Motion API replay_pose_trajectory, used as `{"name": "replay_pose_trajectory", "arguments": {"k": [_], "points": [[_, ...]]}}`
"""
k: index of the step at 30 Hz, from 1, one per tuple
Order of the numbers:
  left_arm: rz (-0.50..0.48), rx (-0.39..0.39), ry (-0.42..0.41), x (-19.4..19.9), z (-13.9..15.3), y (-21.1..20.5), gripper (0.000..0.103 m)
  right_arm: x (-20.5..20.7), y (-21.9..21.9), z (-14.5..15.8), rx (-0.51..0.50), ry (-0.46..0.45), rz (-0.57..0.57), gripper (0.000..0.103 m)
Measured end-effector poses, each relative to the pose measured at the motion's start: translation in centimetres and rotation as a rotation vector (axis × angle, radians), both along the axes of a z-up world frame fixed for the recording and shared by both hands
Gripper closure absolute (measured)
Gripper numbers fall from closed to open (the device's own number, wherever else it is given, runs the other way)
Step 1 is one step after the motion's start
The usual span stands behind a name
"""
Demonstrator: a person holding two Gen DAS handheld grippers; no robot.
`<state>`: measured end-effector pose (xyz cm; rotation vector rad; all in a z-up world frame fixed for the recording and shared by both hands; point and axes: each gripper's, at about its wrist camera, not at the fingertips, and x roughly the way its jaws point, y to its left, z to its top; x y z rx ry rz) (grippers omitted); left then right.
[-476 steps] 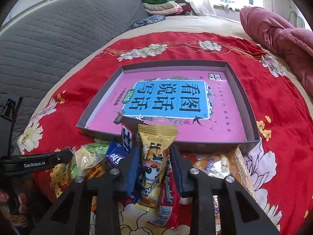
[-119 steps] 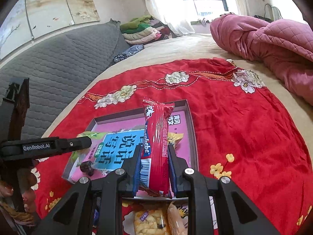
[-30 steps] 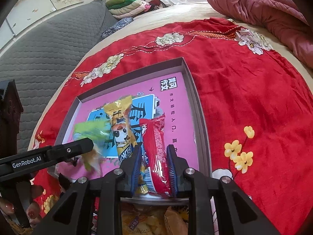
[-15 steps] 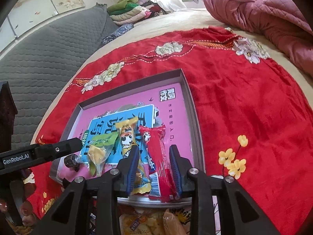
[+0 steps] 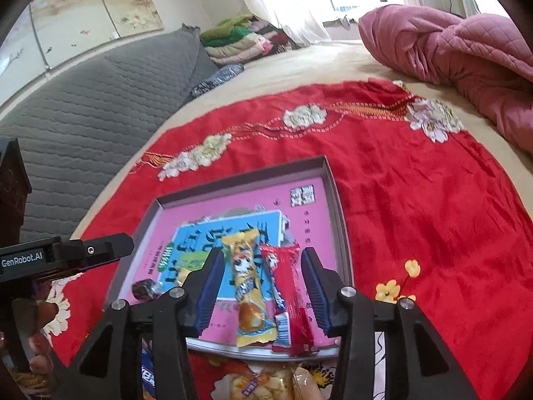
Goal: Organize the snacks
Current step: 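Release the red snack with the right gripper while the left gripper lowers the green bag, then withdraw both open grippers from the tray back toward the snack pile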
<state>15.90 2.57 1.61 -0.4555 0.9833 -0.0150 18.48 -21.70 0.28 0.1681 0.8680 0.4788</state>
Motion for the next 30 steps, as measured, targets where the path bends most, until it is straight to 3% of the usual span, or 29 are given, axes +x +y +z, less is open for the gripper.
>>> {"name": "replay_pose_trajectory", "arguments": {"k": [3, 21, 30], "points": [[0.005, 0.004, -0.008, -0.4, 0.6, 0.2, 0.049, -0.3, 0.1, 0.8, 0.009, -0.029, 0.009, 0.048], [-0.001, 0.038, -0.036, -3.6, 3.3, 0.9, 0.048, -1.2, -0.8, 3.3, 0.052, -0.101, 0.033, 0.042], [-0.001, 0.049, -0.008, -5.1, 2.6, 1.1, 0.044, -2.8, -0.6, 4.4, 0.063, -0.118, 0.092, 0.039]]}}
